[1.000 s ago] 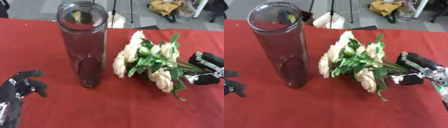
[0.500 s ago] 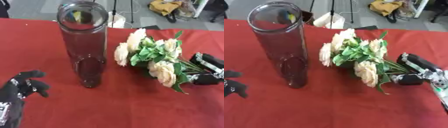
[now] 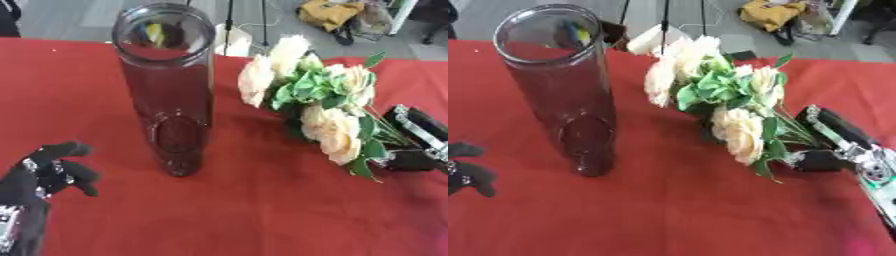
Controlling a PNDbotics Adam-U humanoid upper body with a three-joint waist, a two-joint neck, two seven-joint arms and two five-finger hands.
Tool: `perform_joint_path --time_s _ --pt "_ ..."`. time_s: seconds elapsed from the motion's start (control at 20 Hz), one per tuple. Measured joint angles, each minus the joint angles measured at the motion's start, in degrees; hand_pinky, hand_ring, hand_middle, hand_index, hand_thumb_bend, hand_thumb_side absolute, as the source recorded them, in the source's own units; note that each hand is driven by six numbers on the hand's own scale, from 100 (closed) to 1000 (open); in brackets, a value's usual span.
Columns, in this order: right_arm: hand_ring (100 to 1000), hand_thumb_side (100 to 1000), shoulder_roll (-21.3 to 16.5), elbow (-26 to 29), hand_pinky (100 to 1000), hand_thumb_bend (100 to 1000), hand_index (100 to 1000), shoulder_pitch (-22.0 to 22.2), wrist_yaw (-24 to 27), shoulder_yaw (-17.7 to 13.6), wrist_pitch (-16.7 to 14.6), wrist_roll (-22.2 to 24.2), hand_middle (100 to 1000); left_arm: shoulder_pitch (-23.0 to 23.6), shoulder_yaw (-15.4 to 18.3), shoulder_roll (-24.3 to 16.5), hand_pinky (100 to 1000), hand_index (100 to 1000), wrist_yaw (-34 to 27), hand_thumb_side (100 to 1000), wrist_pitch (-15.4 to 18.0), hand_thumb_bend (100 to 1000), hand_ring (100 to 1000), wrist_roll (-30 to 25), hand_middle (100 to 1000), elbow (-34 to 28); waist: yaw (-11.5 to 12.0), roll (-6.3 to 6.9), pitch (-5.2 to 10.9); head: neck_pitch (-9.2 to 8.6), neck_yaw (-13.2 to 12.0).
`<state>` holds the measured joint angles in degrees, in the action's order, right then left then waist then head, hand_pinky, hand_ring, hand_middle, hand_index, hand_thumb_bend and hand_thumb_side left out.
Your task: Arrange flowers into the vase.
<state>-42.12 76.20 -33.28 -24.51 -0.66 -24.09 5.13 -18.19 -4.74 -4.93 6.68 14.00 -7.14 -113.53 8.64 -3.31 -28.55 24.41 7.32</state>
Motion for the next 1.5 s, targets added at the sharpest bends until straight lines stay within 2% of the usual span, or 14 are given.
perform_joint_path --time_s 0.3,0.7,0.8,0.95,1.25,1.5 --pt "317 772 0.0 1.8 100 461 100 -1.0 0.0 -0.1 1.3 -5.7 100 0.0 0.0 0.0 445 800 0.0 1000 -0.2 133 559 -0.4 673 0.0 0.0 -0.16 0.05 0.0 -0.2" --pt "292 891 0.0 3.9 100 363 100 -2.2 3.0 -0.8 2.7 -11.7 100 0.0 0.0 0.0 444 800 0.0 1000 -0.4 133 558 -0.9 673 0.0 0.2 -0.47 0.11 0.01 -0.2" --pt "287 897 0.0 4.5 100 326 100 -2.6 4.3 -0.9 3.3 -13.0 100 0.0 0.0 0.0 444 801 0.0 1000 -0.5 133 559 -1.0 673 0.0 0.2 -0.56 0.19 0.01 -0.2" --pt "273 859 -0.1 5.6 100 290 100 -3.3 6.6 -1.1 4.5 -14.7 100 0.0 0.0 0.0 444 801 0.0 1000 -0.6 133 559 -1.1 673 0.0 0.3 -0.64 0.46 0.01 -0.2" --pt "242 823 -0.2 9.0 100 364 100 -6.3 11.9 -0.8 8.5 -16.2 100 0.0 0.0 0.0 444 802 0.0 1000 -0.7 134 559 -1.4 674 0.0 0.3 -0.66 1.27 0.11 -0.2" --pt "210 817 -0.2 11.7 100 384 100 -10.0 16.1 -0.2 12.4 -16.6 100 0.1 0.0 0.0 445 802 -0.2 1000 -0.8 135 560 -1.5 674 0.0 0.3 -0.67 2.31 0.28 -0.2"
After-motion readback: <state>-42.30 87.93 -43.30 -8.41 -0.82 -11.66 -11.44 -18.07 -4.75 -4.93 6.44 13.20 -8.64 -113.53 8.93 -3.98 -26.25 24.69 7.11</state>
